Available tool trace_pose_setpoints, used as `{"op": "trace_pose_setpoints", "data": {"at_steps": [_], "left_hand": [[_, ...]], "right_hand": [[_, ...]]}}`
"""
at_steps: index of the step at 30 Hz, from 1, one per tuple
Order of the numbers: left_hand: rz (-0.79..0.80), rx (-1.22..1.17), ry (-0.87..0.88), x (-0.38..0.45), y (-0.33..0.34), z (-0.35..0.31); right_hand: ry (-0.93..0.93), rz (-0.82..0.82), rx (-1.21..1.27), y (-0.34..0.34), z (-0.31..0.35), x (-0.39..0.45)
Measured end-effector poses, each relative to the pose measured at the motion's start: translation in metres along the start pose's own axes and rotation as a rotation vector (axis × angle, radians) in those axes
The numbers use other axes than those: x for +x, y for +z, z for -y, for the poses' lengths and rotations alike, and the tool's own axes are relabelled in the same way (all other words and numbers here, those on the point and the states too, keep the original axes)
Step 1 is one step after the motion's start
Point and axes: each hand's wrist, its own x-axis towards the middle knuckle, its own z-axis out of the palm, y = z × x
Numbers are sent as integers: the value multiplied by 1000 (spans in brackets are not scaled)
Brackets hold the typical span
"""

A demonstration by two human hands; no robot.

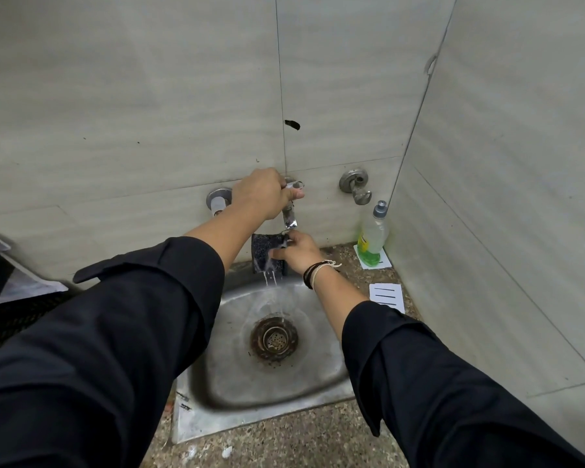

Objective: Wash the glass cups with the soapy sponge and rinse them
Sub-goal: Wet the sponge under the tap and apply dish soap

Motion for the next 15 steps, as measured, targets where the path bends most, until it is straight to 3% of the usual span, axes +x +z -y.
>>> {"op": "trace_pose_setpoints", "data": {"at_steps": [6,15], "left_hand": [[5,-33,-5,-2,1,1],[55,-46,-65,0,-2,-6]], "right_hand": [[39,-30,81,0,7,3],[232,-57,501,-17,-3,0]]}}
